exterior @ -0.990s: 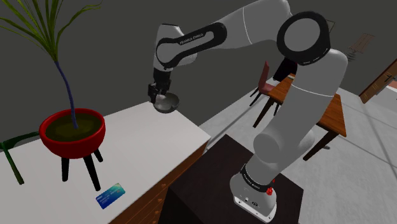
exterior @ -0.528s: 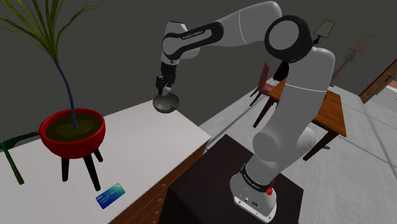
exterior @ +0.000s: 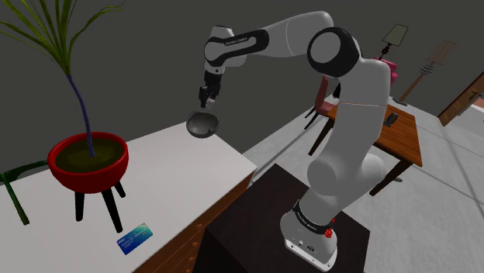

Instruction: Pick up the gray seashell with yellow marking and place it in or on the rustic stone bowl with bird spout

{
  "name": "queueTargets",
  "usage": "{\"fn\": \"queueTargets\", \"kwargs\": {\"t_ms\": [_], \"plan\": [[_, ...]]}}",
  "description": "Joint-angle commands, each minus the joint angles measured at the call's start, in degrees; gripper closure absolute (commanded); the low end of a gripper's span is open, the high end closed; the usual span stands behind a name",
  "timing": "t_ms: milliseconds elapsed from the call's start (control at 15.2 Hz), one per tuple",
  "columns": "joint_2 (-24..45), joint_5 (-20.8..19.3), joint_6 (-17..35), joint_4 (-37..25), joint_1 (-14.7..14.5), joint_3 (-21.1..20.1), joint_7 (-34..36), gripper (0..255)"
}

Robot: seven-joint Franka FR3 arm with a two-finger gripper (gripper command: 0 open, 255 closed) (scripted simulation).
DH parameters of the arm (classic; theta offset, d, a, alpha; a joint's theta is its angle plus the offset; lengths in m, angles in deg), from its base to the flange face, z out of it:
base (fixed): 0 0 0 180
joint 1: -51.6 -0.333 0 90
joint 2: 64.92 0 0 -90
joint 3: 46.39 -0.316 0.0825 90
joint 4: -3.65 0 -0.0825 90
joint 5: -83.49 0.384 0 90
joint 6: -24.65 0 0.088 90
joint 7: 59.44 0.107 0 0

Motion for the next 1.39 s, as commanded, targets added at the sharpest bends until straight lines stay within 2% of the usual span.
{"fn": "queueTargets", "kwargs": {"t_ms": [0,726,1188,1254,1320], "plan": [[1.0,-0.4,0.8,-0.1,0.0,0.3,-0.1,255],[5.5,-2.3,7.4,2.2,-0.8,1.4,0.7,255],[5.5,-2.3,7.4,2.2,-0.8,1.4,0.7,255],[5.5,-2.3,7.4,2.2,-0.8,1.4,0.7,0],[5.5,-2.3,7.4,2.2,-0.8,1.4,0.7,0]]}}
